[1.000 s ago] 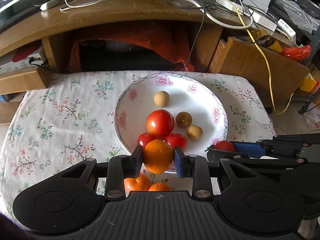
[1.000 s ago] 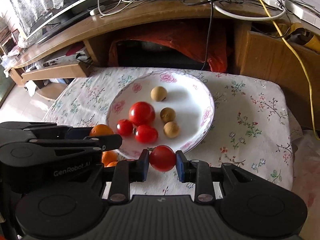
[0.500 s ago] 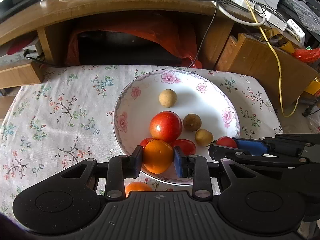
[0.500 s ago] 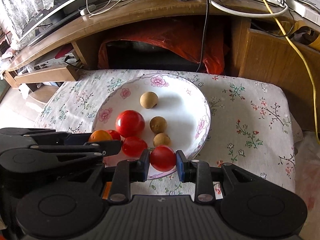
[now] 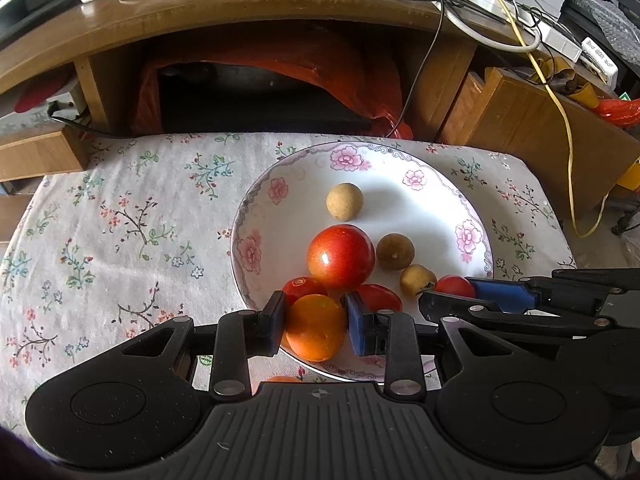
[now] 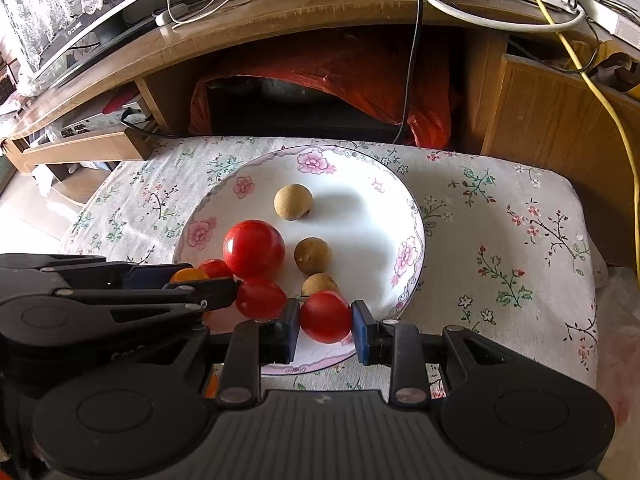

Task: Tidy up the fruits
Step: 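Lower the mandarin into the bowl and open the left gripper while the right gripper releases the tomato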

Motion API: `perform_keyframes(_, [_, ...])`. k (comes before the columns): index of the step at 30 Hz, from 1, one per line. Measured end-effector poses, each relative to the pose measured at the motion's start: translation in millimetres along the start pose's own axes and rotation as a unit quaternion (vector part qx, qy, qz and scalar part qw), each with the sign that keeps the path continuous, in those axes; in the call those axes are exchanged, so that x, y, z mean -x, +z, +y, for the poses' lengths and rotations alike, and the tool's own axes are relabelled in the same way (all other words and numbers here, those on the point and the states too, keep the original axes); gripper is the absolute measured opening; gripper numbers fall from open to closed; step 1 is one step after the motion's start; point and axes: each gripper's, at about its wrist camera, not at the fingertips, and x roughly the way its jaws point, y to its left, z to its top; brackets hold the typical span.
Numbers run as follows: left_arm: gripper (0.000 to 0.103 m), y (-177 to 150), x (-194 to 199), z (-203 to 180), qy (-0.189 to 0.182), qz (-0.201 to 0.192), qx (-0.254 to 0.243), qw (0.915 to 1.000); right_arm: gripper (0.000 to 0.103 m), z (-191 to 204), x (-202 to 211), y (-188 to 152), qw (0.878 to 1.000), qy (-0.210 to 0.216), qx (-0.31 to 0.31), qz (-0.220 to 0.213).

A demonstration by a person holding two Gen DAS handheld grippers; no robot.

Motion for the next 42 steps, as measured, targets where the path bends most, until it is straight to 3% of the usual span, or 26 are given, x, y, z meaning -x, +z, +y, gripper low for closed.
perform_keyframes(42, [0.040,2.1,-0.6,0.8,0.018,-0.004,-0.013,0.9997,0.031,1.1,-5.2,1.3,1.000,-0.005,0.005,-0.006])
